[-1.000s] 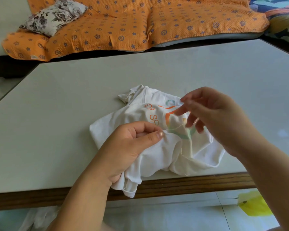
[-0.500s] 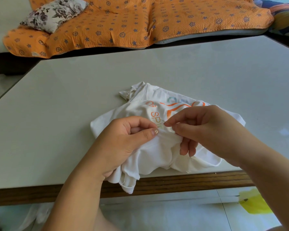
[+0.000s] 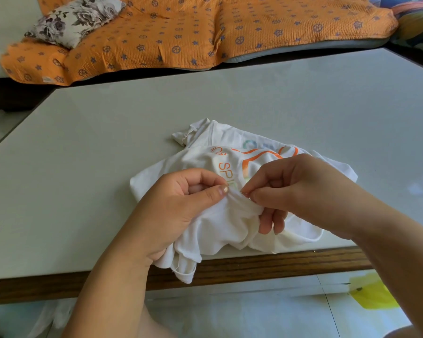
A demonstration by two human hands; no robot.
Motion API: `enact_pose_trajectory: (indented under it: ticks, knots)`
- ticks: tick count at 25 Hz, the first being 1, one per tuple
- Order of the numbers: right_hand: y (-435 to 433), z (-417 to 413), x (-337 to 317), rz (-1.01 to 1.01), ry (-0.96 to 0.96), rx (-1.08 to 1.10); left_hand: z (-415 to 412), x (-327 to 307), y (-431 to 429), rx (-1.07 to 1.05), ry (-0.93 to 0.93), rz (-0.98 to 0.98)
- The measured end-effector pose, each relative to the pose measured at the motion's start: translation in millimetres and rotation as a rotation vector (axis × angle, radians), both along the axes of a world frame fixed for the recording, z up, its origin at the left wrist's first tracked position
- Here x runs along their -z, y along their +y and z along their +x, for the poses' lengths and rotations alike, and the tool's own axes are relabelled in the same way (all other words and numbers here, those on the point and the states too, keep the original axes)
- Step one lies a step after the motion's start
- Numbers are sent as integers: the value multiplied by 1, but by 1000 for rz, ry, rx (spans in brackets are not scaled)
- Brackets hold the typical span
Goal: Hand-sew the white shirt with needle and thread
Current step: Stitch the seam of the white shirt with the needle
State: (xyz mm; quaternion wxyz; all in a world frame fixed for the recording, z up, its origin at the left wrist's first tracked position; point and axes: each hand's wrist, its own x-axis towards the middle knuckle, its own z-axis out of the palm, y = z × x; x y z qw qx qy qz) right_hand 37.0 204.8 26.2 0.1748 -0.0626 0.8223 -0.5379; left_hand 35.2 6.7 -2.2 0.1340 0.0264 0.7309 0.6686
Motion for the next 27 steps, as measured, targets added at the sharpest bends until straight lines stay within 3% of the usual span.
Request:
enact_pose_trajectory:
  ticks: [18,27]
  knots:
    - [-5,-3,16,-251,-15,-19,-2,1,3,8,-153,178]
    - [-10,-3,23,-184,69,25,-3,7,10,-72,-171,192]
